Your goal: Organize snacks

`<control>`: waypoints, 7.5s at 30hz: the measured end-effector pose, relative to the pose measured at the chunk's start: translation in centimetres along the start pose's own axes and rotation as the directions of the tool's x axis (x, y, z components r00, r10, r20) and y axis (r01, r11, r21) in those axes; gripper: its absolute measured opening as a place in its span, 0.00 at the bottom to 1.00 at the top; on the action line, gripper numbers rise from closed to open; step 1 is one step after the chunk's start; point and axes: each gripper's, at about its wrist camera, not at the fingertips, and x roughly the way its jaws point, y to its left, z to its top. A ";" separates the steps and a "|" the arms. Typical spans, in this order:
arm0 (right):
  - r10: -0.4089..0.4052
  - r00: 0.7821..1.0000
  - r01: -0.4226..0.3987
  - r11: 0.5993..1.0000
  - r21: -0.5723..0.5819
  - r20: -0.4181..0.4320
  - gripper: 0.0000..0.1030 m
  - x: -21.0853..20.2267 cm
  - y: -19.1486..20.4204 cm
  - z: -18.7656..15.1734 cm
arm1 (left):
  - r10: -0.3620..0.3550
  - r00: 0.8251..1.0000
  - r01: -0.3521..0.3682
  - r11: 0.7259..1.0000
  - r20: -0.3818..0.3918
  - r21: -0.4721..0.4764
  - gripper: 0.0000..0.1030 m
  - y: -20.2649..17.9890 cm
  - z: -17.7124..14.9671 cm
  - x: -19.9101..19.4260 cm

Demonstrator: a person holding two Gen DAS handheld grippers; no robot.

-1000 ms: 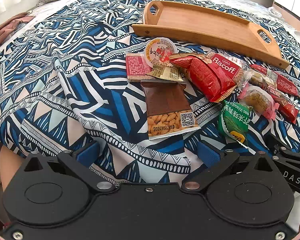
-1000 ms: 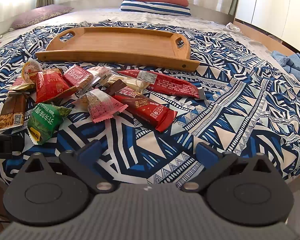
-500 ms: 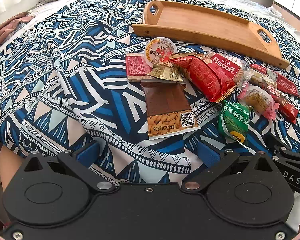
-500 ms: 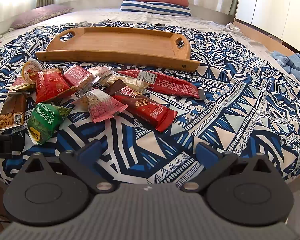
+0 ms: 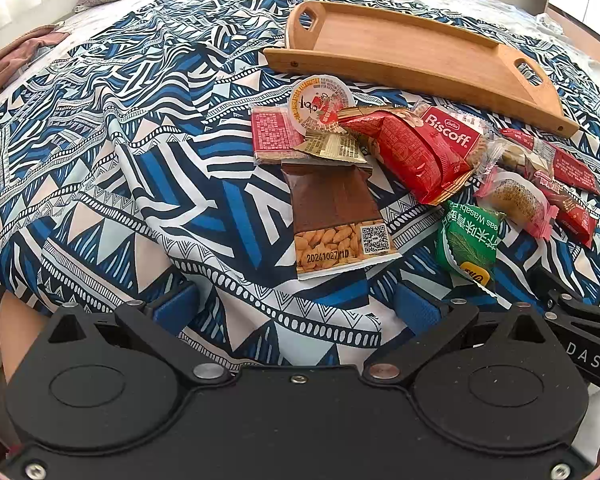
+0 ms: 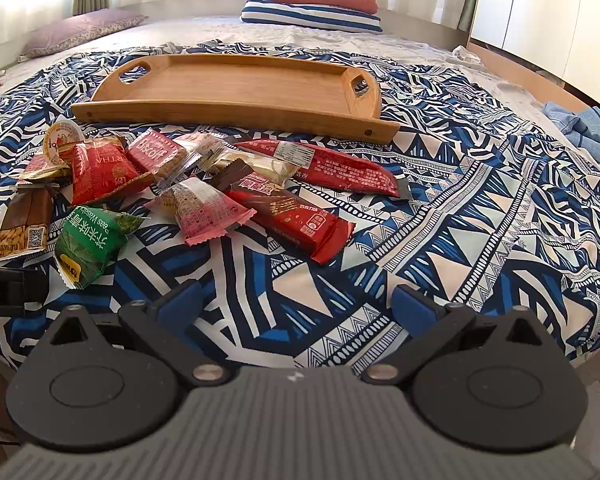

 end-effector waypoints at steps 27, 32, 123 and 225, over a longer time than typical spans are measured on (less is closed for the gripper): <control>-0.008 1.000 0.008 1.000 -0.007 -0.015 1.00 0.1 0.4 0.3 | -0.005 1.000 0.005 1.000 -0.004 -0.003 1.00 0.2 0.2 0.1; -0.013 1.000 0.012 1.000 -0.015 -0.022 1.00 0.6 0.5 0.7 | -0.014 1.000 0.014 1.000 0.007 0.021 1.00 0.2 0.1 -0.1; 0.104 0.978 -0.088 0.992 -0.095 0.180 0.53 -0.2 -1.0 1.3 | -0.030 0.959 0.037 0.999 0.281 -0.020 0.55 0.2 -1.0 -1.6; 0.158 0.987 -0.158 0.979 0.127 0.008 0.26 16.2 -4.2 19.7 | -0.400 0.909 0.386 0.914 0.115 0.127 0.36 -9.5 24.3 13.0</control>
